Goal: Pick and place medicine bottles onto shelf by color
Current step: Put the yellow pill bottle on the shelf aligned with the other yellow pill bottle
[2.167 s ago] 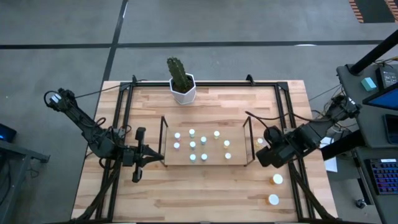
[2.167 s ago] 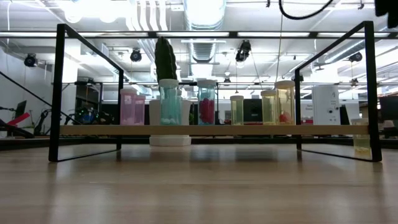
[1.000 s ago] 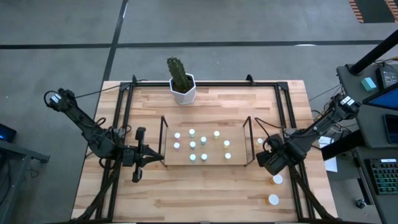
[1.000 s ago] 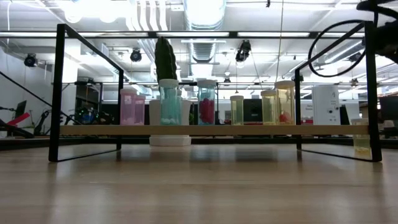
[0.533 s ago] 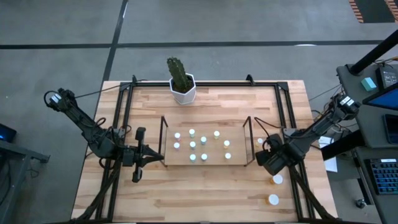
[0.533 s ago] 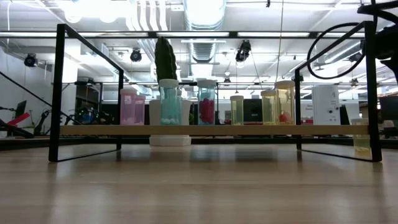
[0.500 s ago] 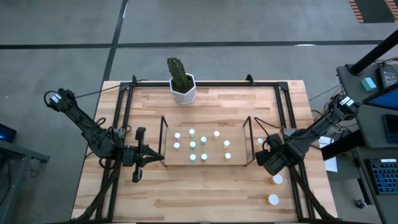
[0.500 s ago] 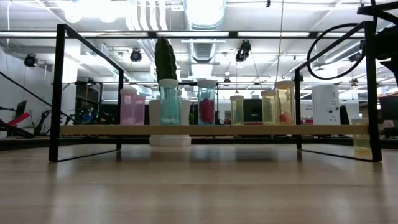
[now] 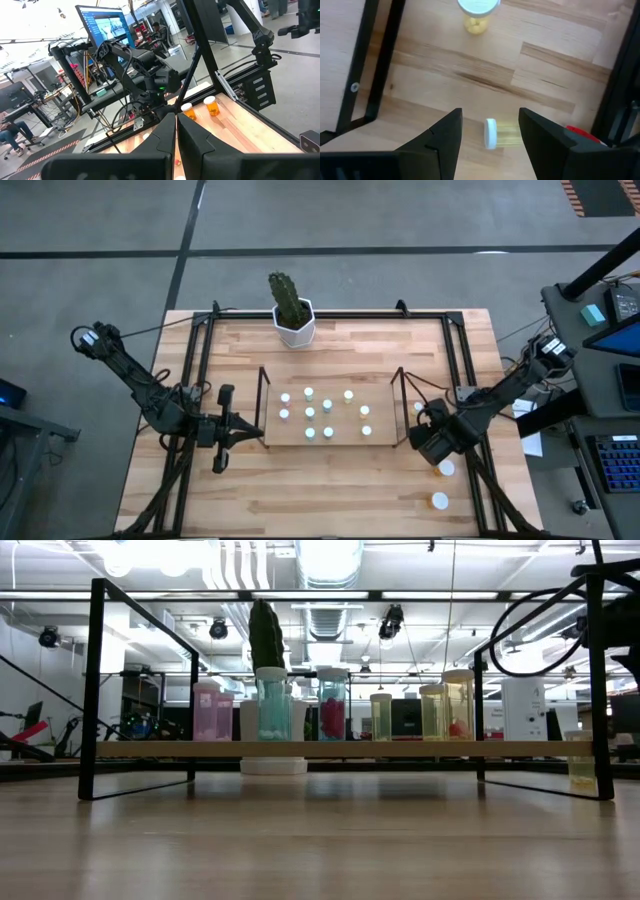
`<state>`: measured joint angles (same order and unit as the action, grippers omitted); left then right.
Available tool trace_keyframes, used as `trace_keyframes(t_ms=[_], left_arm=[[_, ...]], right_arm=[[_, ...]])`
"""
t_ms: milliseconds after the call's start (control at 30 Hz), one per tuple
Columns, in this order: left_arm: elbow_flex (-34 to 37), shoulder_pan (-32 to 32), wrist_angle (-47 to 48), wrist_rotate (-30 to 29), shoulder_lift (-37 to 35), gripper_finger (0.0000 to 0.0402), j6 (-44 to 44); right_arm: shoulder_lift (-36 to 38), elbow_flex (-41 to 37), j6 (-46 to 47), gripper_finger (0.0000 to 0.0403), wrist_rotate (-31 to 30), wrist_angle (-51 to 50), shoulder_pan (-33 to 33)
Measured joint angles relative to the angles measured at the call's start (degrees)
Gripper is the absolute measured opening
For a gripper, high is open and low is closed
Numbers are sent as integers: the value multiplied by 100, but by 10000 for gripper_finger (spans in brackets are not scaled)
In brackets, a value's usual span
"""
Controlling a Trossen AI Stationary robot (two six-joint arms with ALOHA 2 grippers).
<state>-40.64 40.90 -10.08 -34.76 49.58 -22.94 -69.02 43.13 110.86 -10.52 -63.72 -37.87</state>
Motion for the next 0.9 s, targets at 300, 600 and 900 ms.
trace_keyframes(t_ms=[300,600,900], left_arm=[[0,-1,1,0,0,0,0],[0,1,1,0,0,0,0],[0,1,7,0,0,0,0]], right_arm=[[141,2,-2699,187,761,17,-2],[132,-34,-5279,187,742,167,-50],[-102,-253,-5795,187,706,245,-53]])
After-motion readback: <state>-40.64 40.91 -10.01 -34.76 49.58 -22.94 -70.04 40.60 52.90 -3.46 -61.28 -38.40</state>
